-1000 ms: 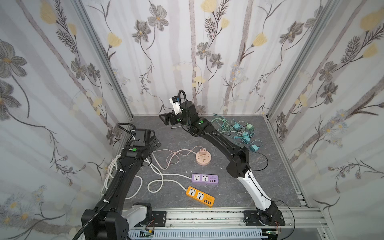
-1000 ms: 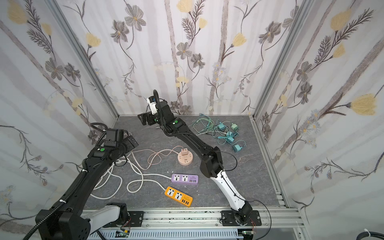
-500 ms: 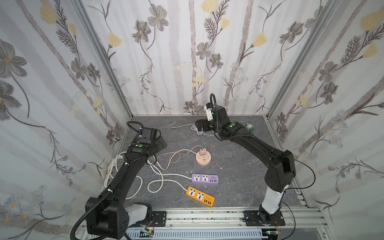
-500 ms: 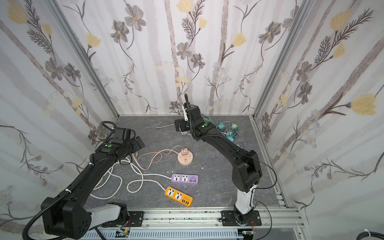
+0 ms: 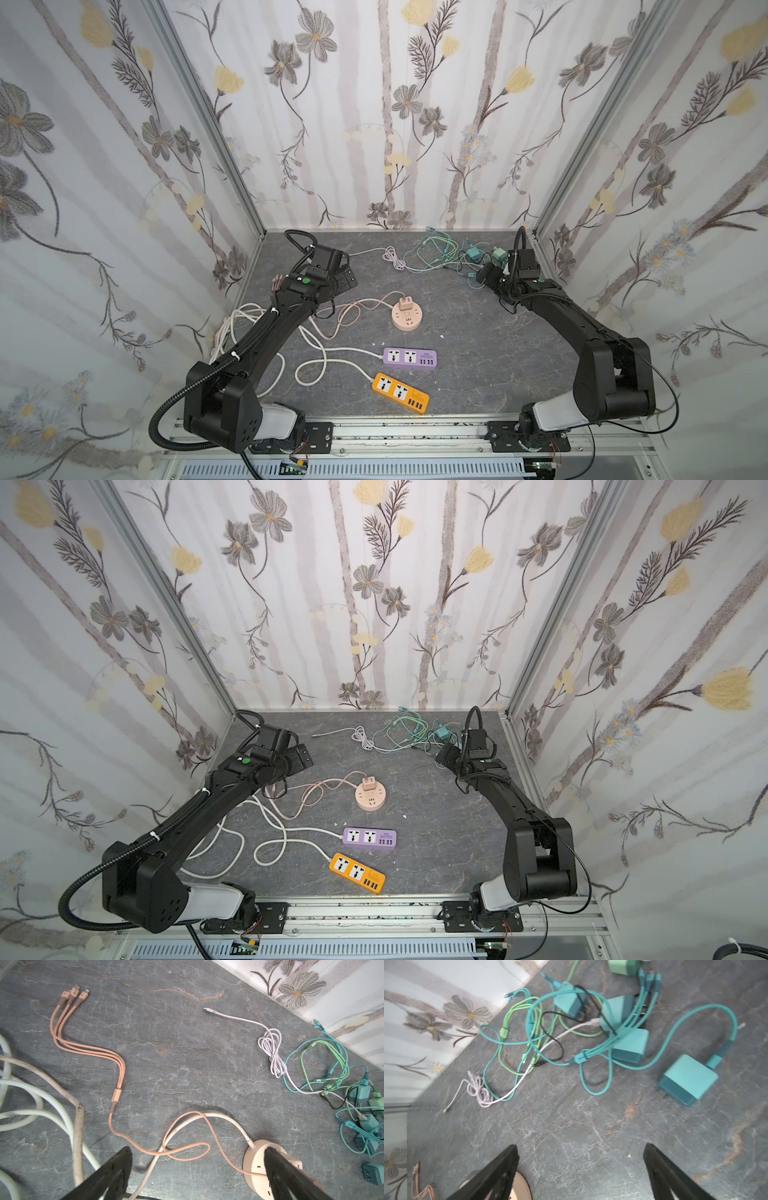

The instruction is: Insert the plug

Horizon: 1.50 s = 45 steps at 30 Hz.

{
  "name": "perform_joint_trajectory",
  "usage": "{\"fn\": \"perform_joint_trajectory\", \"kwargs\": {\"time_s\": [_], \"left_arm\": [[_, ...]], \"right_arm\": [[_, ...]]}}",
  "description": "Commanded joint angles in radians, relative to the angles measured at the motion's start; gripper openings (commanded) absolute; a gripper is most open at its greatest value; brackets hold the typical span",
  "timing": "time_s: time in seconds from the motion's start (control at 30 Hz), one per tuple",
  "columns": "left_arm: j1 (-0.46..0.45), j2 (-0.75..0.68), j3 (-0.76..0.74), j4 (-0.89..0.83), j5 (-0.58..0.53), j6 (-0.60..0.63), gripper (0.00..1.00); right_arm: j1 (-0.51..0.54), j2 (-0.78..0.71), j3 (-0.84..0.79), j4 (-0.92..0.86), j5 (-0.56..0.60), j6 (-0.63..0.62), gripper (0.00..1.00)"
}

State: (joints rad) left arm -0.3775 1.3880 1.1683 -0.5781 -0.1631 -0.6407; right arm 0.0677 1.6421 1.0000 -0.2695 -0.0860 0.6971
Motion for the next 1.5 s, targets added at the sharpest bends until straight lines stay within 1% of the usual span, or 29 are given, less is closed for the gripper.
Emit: {"fn": "perform_joint_trajectory", "kwargs": {"time_s": [0.0, 0.03, 0.1, 0.17, 0.23, 0.27, 0.33, 0.43, 0.53, 0.57, 0.7, 0.73, 0.77, 0.8, 0.83, 0.87, 1.0, 1.03, 1.13, 1.27, 1.33, 1.47], "left_arm": [[-0.019, 0.028, 0.033, 0.007, -0.027, -0.011, 1.00], [-0.023, 0.037, 0.041, 0.002, -0.028, -0.010, 1.00], [-0.031, 0.052, 0.052, 0.000, -0.027, -0.011, 1.00], [-0.036, 0.062, 0.059, -0.001, -0.026, -0.013, 1.00], [-0.039, 0.067, 0.063, -0.002, -0.026, -0.014, 1.00], [-0.040, 0.068, 0.064, -0.002, -0.027, -0.016, 1.00], [-0.041, 0.068, 0.063, -0.002, -0.033, -0.017, 1.00], [-0.041, 0.069, 0.062, -0.003, -0.040, -0.020, 1.00], [-0.041, 0.076, 0.062, -0.002, -0.047, -0.020, 1.00], [-0.041, 0.078, 0.062, 0.001, -0.049, -0.020, 1.00], [-0.041, 0.102, 0.069, 0.006, -0.046, -0.021, 1.00], [-0.041, 0.110, 0.072, 0.006, -0.044, -0.021, 1.00], [-0.041, 0.117, 0.076, 0.006, -0.042, -0.019, 1.00], [-0.041, 0.122, 0.077, 0.005, -0.041, -0.019, 1.00], [-0.041, 0.129, 0.080, 0.006, -0.039, -0.019, 1.00], [-0.041, 0.135, 0.083, 0.005, -0.039, -0.017, 1.00], [-0.041, 0.134, 0.079, 0.004, -0.041, -0.017, 1.00], [-0.041, 0.131, 0.075, 0.006, -0.045, -0.016, 1.00], [-0.041, 0.120, 0.063, 0.002, -0.061, -0.009, 1.00], [-0.040, 0.104, 0.042, -0.004, -0.085, -0.004, 1.00], [-0.040, 0.093, 0.028, 0.002, -0.091, -0.004, 1.00], [-0.038, 0.077, 0.004, 0.010, -0.095, 0.001, 1.00]], "right_arm": [[-0.074, 0.000, -0.023, 0.022, -0.103, 0.093, 0.92], [-0.100, 0.010, -0.029, 0.030, -0.137, 0.100, 0.92], [-0.138, 0.035, -0.032, 0.034, -0.165, 0.102, 0.92], [-0.168, 0.059, -0.032, 0.033, -0.160, 0.102, 0.93], [-0.199, 0.087, -0.027, 0.020, -0.146, 0.121, 0.98], [-0.209, 0.102, -0.021, 0.015, -0.153, 0.121, 0.94], [-0.228, 0.130, -0.005, -0.006, -0.140, 0.119, 0.92], [-0.233, 0.160, 0.030, -0.060, -0.081, 0.142, 0.93], [-0.239, 0.211, 0.086, -0.127, -0.083, 0.178, 0.92], [-0.241, 0.221, 0.090, -0.122, -0.095, 0.189, 0.89], [-0.243, 0.240, 0.116, -0.070, -0.124, 0.222, 0.71], [-0.244, 0.248, 0.130, -0.057, -0.123, 0.225, 0.63], [-0.245, 0.259, 0.148, -0.054, -0.111, 0.233, 0.59], [-0.248, 0.272, 0.163, -0.049, -0.097, 0.240, 0.51], [-0.253, 0.292, 0.178, -0.049, -0.083, 0.259, 0.40], [-0.259, 0.315, 0.193, -0.047, -0.081, 0.284, 0.32], [-0.273, 0.387, 0.213, -0.019, -0.113, 0.394, 0.15], [-0.274, 0.398, 0.212, -0.011, -0.114, 0.419, 0.08], [-0.275, 0.417, 0.206, -0.007, -0.122, 0.466, 0.03], [-0.272, 0.406, 0.159, 0.002, -0.164, 0.489, 0.01], [-0.266, 0.381, 0.111, 0.011, -0.180, 0.491, 0.01], [-0.261, 0.286, -0.012, 0.044, -0.177, 0.501, 0.00]]}}
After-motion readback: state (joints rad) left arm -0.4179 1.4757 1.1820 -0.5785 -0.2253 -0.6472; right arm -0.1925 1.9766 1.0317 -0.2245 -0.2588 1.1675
